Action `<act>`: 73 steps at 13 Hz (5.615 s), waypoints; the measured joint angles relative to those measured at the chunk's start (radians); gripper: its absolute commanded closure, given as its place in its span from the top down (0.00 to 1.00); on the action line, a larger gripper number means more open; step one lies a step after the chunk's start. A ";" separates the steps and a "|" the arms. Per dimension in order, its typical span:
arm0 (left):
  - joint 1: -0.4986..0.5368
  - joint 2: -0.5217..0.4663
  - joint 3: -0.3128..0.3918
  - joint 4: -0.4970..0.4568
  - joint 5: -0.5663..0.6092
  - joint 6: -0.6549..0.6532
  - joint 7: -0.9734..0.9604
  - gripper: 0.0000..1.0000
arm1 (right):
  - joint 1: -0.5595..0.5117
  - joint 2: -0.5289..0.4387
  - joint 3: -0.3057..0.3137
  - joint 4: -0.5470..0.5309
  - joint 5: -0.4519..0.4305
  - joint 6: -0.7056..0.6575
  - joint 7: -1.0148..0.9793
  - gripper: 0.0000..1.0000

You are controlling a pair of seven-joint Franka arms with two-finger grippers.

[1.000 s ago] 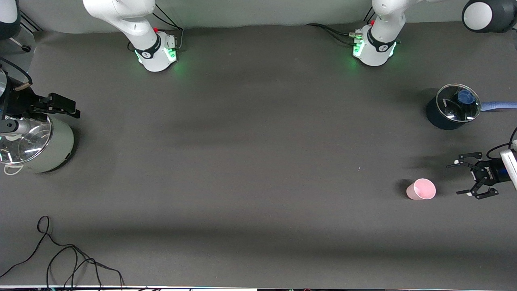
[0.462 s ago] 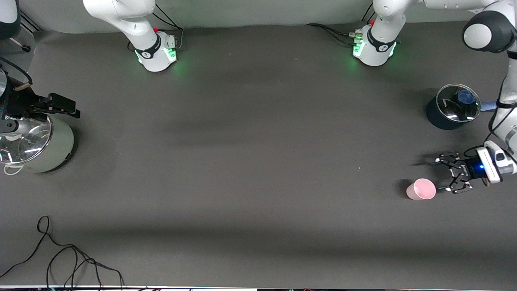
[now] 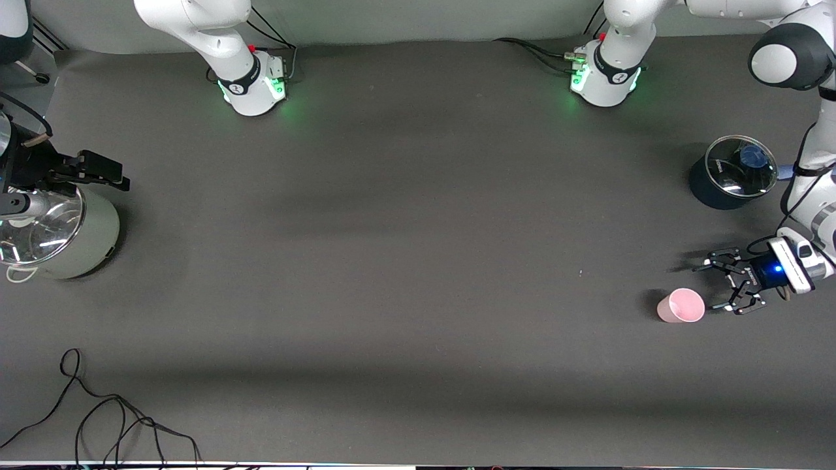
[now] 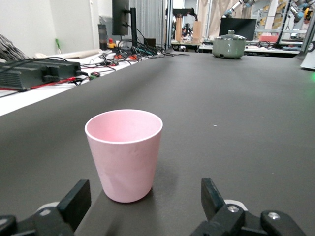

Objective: Transfer pink cup from left to right arm
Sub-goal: 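Move the left gripper down beside the pink cup, then close the left gripper around the pink cup's base, then lift the pink cup and carry it toward the table middle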

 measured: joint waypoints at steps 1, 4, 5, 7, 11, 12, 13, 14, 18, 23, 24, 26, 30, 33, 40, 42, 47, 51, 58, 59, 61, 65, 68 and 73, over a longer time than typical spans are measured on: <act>0.000 0.010 0.000 0.000 -0.011 0.001 0.011 1.00 | 0.000 0.000 0.000 0.000 0.000 0.000 0.000 1.00; 0.000 0.022 0.000 0.009 -0.026 0.003 0.019 1.00 | 0.000 0.000 0.000 0.000 0.000 0.000 0.000 1.00; 0.000 0.022 -0.001 0.011 -0.037 0.005 0.019 1.00 | 0.000 0.000 0.000 0.000 0.000 0.000 0.000 1.00; 0.000 0.022 -0.008 0.011 -0.051 0.040 0.020 1.00 | 0.000 0.000 0.000 0.000 0.000 0.000 0.000 1.00; -0.006 0.024 -0.062 0.010 -0.052 0.138 0.020 1.00 | 0.000 0.000 0.000 0.000 0.000 0.000 0.000 1.00; -0.010 0.025 -0.069 0.010 -0.052 0.148 0.020 1.00 | 0.000 0.000 0.000 0.000 0.000 0.000 0.000 1.00; -0.017 0.025 -0.073 0.010 -0.052 0.156 0.020 1.00 | 0.000 0.000 0.000 0.000 0.000 0.000 0.000 1.00; -0.024 0.026 -0.074 0.010 -0.052 0.160 0.020 1.00 | 0.000 0.000 0.000 0.000 0.000 0.000 0.000 1.00; -0.057 0.028 -0.076 0.010 -0.052 0.189 0.020 1.00 | 0.000 0.000 0.000 0.000 0.000 0.000 0.000 1.00; -0.076 0.032 -0.071 0.010 -0.052 0.213 0.020 1.00 | 0.000 0.000 0.000 0.000 0.000 0.000 0.000 1.00; -0.074 0.032 -0.068 0.010 -0.051 0.214 0.020 1.00 | 0.000 0.000 0.000 0.000 0.000 0.000 0.000 1.00; -0.069 0.033 -0.063 0.010 -0.043 0.214 0.020 0.98 | 0.000 0.000 0.000 0.000 0.000 0.000 0.000 1.00; -0.067 0.034 -0.063 0.009 -0.027 0.214 0.020 0.82 | 0.000 0.000 0.000 0.000 0.000 0.000 0.000 1.00; -0.067 0.038 -0.063 0.007 -0.025 0.213 0.021 0.71 | 0.000 0.000 0.000 0.000 0.000 0.000 0.000 1.00; -0.067 0.038 -0.065 0.008 -0.026 0.208 0.021 0.48 | 0.000 0.000 0.000 0.000 0.000 0.000 0.000 1.00; -0.067 0.038 -0.071 0.009 -0.027 0.208 0.013 0.47 | 0.000 0.000 0.000 0.000 0.000 0.000 0.000 1.00; -0.068 -0.025 -0.138 0.017 -0.029 0.174 -0.144 0.42 | 0.000 0.000 0.000 0.000 0.000 0.000 0.000 1.00; -0.076 -0.094 -0.279 0.014 -0.045 0.227 -0.279 0.40 | 0.000 0.000 0.000 0.000 0.000 0.000 0.000 1.00; -0.161 -0.223 -0.514 0.007 -0.043 0.625 -0.517 0.38 | 0.000 0.000 0.000 0.000 0.000 0.000 0.000 1.00; -0.199 -0.246 -0.519 0.002 -0.043 0.667 -0.559 0.38 | 0.000 0.000 0.000 0.000 0.000 0.000 0.000 1.00; -0.265 -0.302 -0.557 -0.028 -0.064 0.770 -0.636 0.39 | 0.000 0.000 0.000 0.000 0.000 0.000 0.000 1.00; -0.285 -0.386 -0.786 -0.124 -0.183 1.068 -0.662 0.39 | 0.000 0.000 0.000 0.000 0.000 0.000 0.000 1.00; -0.308 -0.402 -0.969 -0.175 -0.218 1.359 -0.665 0.40 | 0.000 0.000 0.000 0.000 0.000 -0.002 0.000 1.00; -0.494 -0.399 -1.055 -0.206 -0.233 1.696 -0.668 0.40 | 0.000 0.001 0.000 0.000 0.000 -0.015 0.000 1.00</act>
